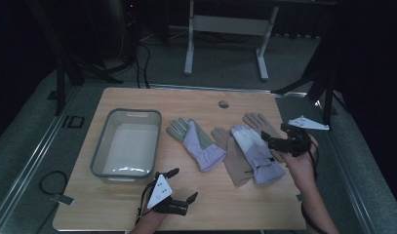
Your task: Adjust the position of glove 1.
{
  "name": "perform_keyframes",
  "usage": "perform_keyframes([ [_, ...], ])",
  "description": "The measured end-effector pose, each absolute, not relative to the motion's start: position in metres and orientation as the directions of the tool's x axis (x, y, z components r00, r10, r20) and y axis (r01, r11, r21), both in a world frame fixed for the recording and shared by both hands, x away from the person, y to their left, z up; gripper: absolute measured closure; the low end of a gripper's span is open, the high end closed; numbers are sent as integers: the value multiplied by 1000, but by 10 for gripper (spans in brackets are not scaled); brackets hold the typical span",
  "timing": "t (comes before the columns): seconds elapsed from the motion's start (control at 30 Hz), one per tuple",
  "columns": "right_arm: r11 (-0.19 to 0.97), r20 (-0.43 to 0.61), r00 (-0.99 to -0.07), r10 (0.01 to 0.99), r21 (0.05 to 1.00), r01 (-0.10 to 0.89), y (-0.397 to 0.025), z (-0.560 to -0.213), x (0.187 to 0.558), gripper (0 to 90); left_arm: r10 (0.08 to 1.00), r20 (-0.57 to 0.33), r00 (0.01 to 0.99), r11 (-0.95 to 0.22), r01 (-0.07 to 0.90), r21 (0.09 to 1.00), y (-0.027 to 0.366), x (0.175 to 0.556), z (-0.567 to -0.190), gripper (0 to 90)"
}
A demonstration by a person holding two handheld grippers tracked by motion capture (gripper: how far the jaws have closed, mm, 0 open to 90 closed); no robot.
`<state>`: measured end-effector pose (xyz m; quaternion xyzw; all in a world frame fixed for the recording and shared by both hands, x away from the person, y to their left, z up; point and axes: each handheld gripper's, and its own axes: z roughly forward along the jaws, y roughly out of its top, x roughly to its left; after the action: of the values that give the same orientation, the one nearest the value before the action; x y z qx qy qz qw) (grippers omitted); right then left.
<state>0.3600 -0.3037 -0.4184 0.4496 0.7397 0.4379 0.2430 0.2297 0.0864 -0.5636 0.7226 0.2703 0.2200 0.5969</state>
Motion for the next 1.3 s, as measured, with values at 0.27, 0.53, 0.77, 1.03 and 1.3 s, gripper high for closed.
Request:
perform_keyframes([
  [0.27,266,33,-566,823,859,437,-270,-416,379,254,650,-6,760,-142,130,981,87,230,-564,13],
  [0.53,338,25,-644,765,835,434,-230,-422,394,389,646,-9,763,-142,132,981,86,230,-564,13],
  [0.77,416,17,-717,697,804,424,-195,-437,406,520,641,-10,768,-142,132,981,86,230,-564,13],
  [1.03,482,42,-758,650,749,455,-163,-474,422,626,637,-16,771,-138,134,981,86,230,-564,13],
  [1.3,534,43,-773,633,698,477,-135,-507,437,633,634,-21,773,-136,138,981,86,230,-564,13],
])
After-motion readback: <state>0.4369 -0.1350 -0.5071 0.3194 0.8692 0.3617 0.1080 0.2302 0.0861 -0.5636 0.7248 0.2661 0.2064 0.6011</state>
